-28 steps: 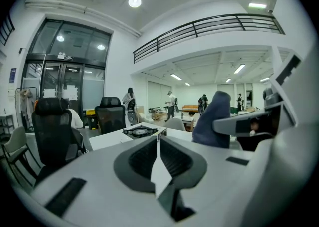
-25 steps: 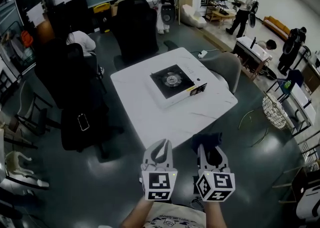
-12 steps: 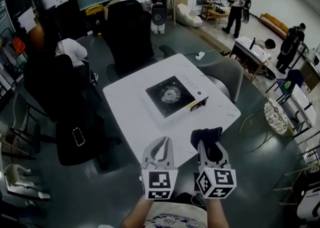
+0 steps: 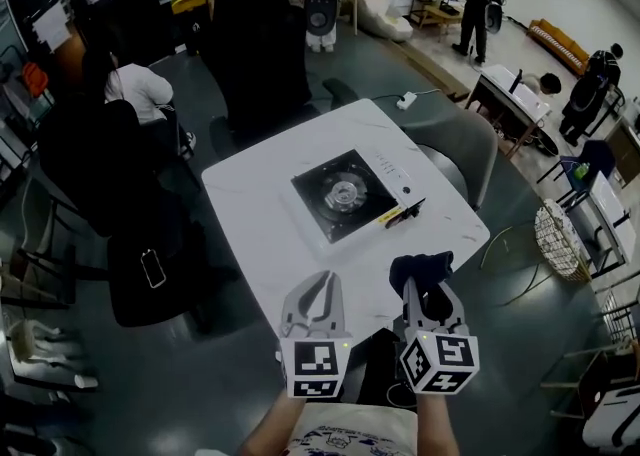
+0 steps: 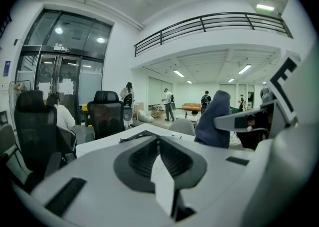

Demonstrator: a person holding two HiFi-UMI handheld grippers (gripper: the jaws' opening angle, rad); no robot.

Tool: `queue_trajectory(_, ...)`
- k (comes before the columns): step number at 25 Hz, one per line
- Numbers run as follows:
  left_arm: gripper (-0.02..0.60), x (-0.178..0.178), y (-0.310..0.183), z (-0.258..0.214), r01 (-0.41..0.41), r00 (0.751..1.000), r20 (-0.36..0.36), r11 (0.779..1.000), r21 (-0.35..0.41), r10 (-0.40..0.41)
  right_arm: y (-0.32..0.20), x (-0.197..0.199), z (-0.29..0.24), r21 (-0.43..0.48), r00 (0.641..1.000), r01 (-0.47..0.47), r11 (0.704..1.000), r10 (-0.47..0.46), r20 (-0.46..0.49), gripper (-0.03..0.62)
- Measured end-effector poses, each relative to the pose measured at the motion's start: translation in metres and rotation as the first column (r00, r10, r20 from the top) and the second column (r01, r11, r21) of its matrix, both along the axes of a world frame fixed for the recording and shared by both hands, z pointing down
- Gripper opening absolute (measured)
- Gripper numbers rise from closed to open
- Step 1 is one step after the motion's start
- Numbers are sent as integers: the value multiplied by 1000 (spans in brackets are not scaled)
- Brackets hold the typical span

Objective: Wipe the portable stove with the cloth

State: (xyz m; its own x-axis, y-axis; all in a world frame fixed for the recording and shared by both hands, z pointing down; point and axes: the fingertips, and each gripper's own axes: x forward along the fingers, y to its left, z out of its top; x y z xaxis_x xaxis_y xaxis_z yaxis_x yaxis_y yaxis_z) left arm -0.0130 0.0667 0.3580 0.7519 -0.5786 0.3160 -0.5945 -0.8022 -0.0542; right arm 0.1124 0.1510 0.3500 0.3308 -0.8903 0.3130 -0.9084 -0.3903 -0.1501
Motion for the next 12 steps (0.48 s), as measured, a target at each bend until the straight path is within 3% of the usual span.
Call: queue_trajectory(12, 31, 51, -64, 22, 178, 984, 34, 983, -44, -176, -92, 91, 11, -33, 991, 137, 990, -137, -3, 109)
